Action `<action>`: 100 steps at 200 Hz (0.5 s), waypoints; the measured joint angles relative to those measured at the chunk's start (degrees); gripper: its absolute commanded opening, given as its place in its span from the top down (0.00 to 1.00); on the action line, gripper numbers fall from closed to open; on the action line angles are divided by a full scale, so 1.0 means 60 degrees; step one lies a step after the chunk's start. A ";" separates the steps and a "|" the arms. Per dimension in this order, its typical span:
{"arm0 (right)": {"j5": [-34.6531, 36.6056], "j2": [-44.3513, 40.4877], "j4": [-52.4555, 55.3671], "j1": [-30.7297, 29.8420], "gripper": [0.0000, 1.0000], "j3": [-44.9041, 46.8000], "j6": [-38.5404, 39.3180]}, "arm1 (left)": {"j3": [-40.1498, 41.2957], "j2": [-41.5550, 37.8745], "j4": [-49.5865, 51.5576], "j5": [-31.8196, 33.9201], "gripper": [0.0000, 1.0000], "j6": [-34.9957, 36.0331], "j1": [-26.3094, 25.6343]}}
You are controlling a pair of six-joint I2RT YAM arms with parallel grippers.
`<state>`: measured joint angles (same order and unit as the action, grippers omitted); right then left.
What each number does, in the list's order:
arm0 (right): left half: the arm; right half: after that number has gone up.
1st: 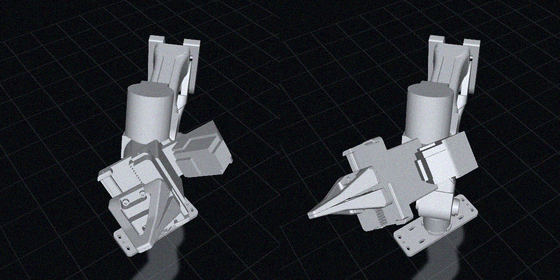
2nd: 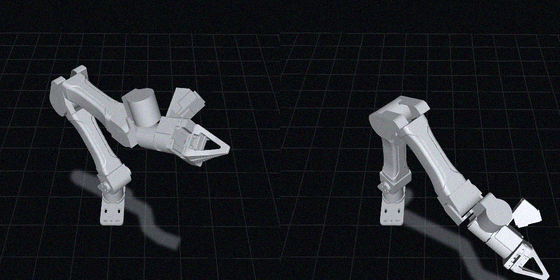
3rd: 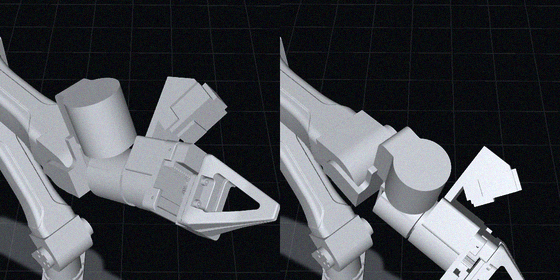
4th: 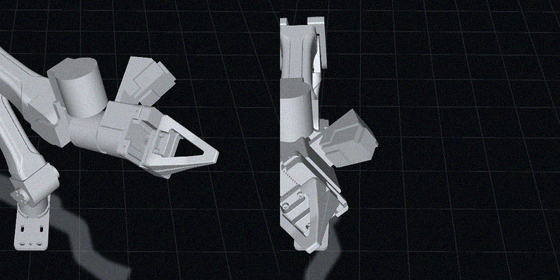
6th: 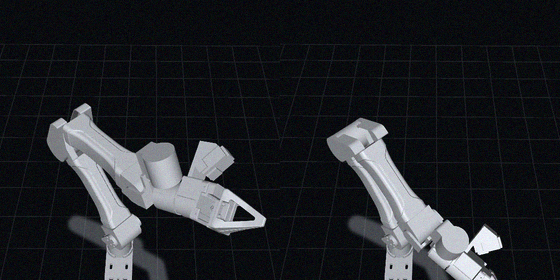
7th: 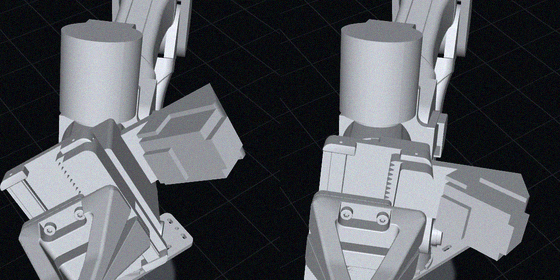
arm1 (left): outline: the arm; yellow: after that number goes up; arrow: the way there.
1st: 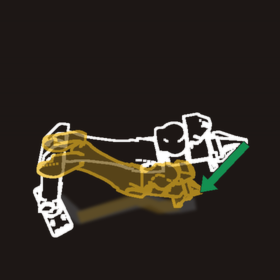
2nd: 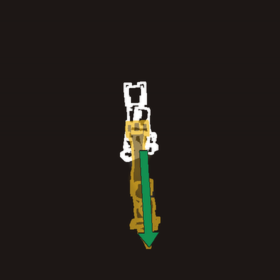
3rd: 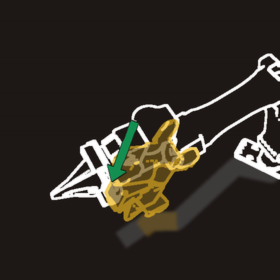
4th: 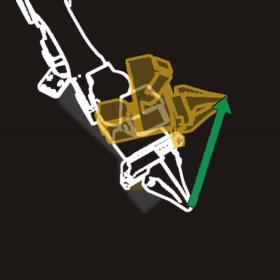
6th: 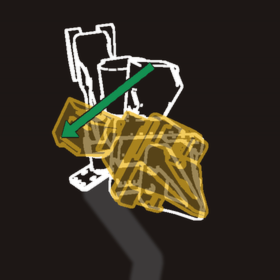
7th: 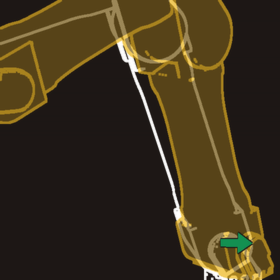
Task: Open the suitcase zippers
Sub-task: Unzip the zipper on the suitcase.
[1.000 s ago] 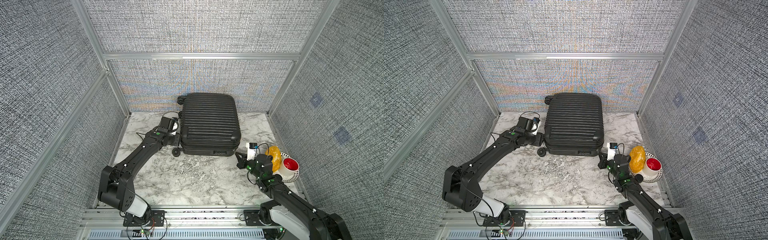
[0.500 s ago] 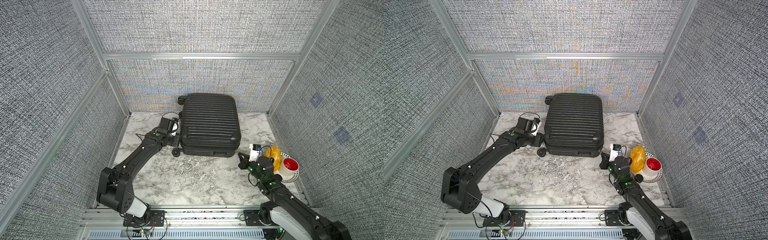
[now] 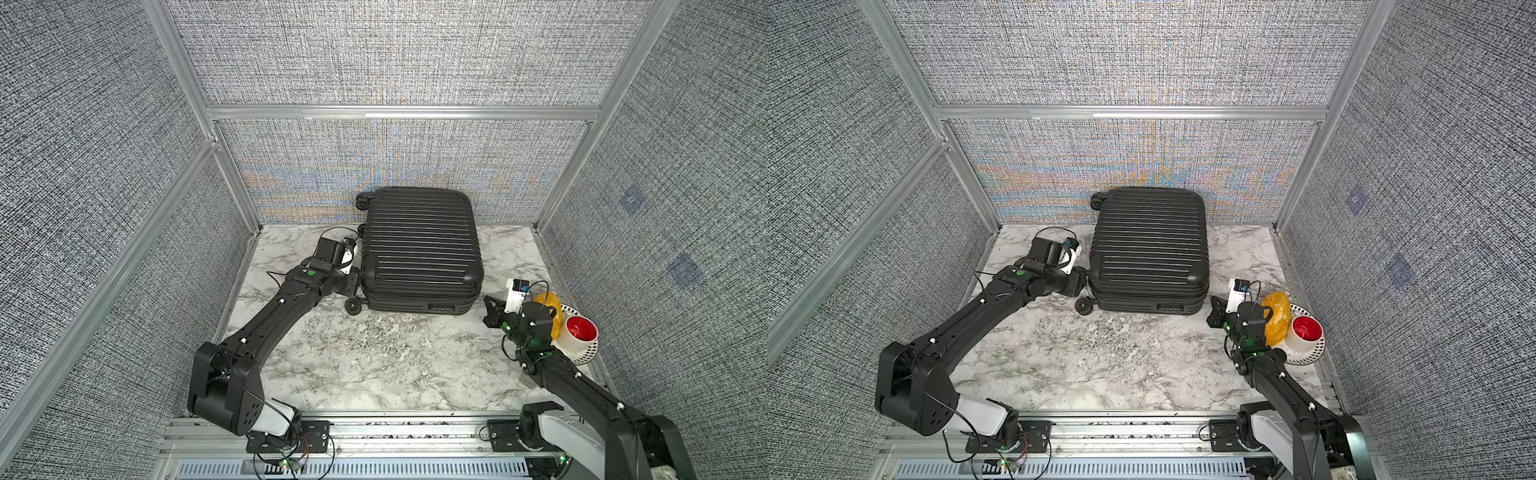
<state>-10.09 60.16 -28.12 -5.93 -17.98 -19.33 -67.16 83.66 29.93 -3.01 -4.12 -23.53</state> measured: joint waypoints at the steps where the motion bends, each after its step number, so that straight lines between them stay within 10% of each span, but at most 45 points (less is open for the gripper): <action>1: -0.0015 0.0022 -0.0007 0.0011 1.00 -0.0015 0.0007 | 0.0000 -0.0004 0.0000 0.0000 0.58 0.0000 0.0000; 100: -0.2827 0.3672 -0.0568 0.1494 1.00 -0.2841 0.1020 | 0.0000 -0.0029 -0.0087 -0.0175 0.59 0.0000 0.0007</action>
<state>-27.05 82.19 -31.53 3.03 -35.03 -13.21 -67.16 83.48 29.41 -4.05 -4.12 -23.49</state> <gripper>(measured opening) 0.050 0.529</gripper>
